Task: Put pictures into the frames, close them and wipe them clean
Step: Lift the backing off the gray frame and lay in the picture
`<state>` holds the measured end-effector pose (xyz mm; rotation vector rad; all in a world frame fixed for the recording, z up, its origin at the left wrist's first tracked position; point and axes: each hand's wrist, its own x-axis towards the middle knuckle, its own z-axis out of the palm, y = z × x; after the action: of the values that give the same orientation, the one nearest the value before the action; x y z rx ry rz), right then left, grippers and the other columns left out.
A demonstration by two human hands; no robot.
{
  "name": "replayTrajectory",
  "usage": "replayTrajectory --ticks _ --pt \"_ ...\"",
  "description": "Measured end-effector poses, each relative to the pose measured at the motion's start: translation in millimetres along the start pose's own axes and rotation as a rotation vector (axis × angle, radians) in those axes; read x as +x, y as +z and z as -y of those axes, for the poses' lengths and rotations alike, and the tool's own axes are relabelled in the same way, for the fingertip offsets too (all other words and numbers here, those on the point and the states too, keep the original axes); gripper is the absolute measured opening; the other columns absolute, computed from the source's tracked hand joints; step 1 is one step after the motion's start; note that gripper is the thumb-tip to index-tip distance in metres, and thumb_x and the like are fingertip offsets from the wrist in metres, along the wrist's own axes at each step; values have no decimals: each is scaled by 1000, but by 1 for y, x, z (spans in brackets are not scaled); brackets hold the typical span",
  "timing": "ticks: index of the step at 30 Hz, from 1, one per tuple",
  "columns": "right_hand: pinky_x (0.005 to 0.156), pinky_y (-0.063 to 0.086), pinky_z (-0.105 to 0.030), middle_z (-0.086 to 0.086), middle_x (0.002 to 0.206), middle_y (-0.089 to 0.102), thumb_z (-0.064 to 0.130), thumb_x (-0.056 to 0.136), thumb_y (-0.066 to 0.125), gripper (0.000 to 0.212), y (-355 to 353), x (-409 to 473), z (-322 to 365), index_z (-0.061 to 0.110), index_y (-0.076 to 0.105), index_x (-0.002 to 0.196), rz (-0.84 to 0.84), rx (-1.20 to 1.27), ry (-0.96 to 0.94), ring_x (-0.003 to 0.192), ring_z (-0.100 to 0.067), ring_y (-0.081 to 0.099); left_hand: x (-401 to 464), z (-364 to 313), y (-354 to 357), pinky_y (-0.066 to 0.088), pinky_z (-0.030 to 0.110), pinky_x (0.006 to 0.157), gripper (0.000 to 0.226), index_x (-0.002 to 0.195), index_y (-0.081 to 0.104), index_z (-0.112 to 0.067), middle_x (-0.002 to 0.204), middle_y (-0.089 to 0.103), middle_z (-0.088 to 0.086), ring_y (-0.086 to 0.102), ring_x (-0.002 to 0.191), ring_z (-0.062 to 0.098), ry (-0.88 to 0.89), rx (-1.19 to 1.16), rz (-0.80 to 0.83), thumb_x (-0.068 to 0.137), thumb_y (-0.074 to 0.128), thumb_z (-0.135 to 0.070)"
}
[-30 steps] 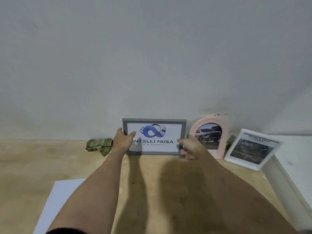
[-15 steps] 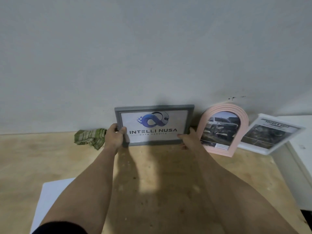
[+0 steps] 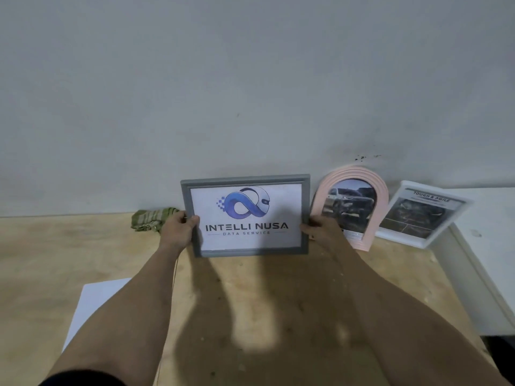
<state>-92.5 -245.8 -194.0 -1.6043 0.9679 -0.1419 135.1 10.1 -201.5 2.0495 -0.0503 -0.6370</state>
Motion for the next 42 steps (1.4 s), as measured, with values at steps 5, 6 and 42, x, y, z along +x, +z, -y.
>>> replayTrajectory --ticks 5,6,42 --pt "74 59 -37 -5 87 73 7 86 67 12 -50 -67 -1 6 70 98 -91 85 -63 82 -24 71 -67 -27 44 52 49 94 54 112 57 -11 115 66 8 64 105 29 84 115 127 72 71 -45" --pt "65 59 -30 -5 85 73 6 87 65 12 -60 -85 -1 4 69 98 -111 122 -69 74 -19 71 -91 -39 60 48 48 100 59 119 54 -10 125 62 9 60 115 32 142 156 153 75 70 -46" --pt "86 49 -43 -23 104 67 12 86 54 21 -13 -167 -65 0 71 88 -355 -53 194 97 -38 62 -204 51 -43 47 32 69 17 88 73 -5 84 70 10 60 76 23 -83 -227 313 97 57 -5"
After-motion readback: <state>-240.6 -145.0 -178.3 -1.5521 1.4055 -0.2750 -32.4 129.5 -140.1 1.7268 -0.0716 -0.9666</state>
